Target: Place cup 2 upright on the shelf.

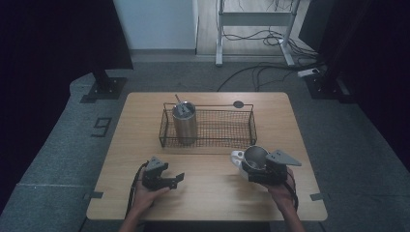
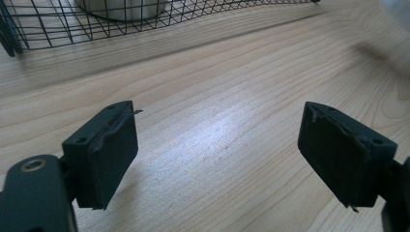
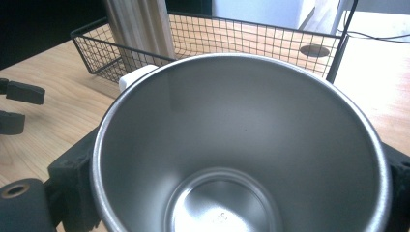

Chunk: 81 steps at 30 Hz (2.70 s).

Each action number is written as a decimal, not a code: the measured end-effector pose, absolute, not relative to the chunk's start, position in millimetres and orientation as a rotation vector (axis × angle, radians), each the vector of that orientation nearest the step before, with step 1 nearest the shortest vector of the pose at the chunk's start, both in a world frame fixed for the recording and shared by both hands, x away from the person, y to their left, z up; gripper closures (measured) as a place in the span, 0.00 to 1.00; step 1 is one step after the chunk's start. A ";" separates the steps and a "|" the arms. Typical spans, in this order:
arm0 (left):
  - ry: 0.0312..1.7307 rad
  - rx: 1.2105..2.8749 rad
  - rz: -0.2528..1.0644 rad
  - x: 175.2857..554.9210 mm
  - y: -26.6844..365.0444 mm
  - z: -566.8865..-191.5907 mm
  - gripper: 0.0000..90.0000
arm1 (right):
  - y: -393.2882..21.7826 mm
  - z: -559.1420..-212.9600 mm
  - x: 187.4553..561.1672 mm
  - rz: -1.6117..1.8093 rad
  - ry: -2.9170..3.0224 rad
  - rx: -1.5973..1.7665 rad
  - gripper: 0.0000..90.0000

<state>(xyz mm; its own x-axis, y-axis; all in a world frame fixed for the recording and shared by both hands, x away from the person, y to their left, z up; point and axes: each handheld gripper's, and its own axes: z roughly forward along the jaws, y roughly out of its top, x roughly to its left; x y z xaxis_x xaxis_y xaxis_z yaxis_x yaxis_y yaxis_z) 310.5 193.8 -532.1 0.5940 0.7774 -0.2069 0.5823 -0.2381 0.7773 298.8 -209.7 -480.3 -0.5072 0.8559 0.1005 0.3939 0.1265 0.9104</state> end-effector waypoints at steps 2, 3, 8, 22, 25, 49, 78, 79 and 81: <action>1.087 1.937 0.278 310.5 194.0 -532.1 0.16 | -210.2 -478.0 299.0 1.357 1.959 1.202 0.07; 1.087 1.937 0.278 310.5 194.0 -532.1 0.16 | -210.4 -476.8 299.0 1.356 1.957 1.202 0.07; 1.086 1.938 0.276 310.5 193.7 -532.0 0.16 | -212.3 -471.0 300.1 1.361 1.947 1.198 0.07; 1.079 1.934 0.280 309.3 193.4 -530.6 0.16 | -208.3 -451.9 307.3 1.385 1.947 1.169 0.07; 1.080 1.935 0.280 309.4 193.7 -530.7 0.16 | -207.2 -448.9 309.4 1.392 1.945 1.167 0.07; 1.080 1.938 0.277 309.9 194.1 -531.7 0.16 | -200.5 -424.8 323.6 1.411 1.938 1.148 0.07; 1.080 1.936 0.276 310.1 195.3 -531.0 0.17 | -187.6 -408.8 347.3 1.395 1.962 1.114 0.07; 1.082 1.934 0.275 310.0 195.2 -531.0 0.17 | -187.6 -408.5 348.0 1.395 1.962 1.114 0.07; 1.083 1.935 0.275 310.1 195.1 -531.1 0.17 | -187.5 -408.0 349.4 1.396 1.962 1.116 0.07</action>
<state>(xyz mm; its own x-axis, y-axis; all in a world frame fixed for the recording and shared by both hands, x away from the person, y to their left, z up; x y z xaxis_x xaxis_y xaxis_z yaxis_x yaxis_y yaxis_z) 310.1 195.1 -531.1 0.5961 0.7750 -0.2099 0.5811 -0.2360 0.7789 349.4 -187.5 -408.0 -0.5501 0.8321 0.0700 0.3390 0.1459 0.9294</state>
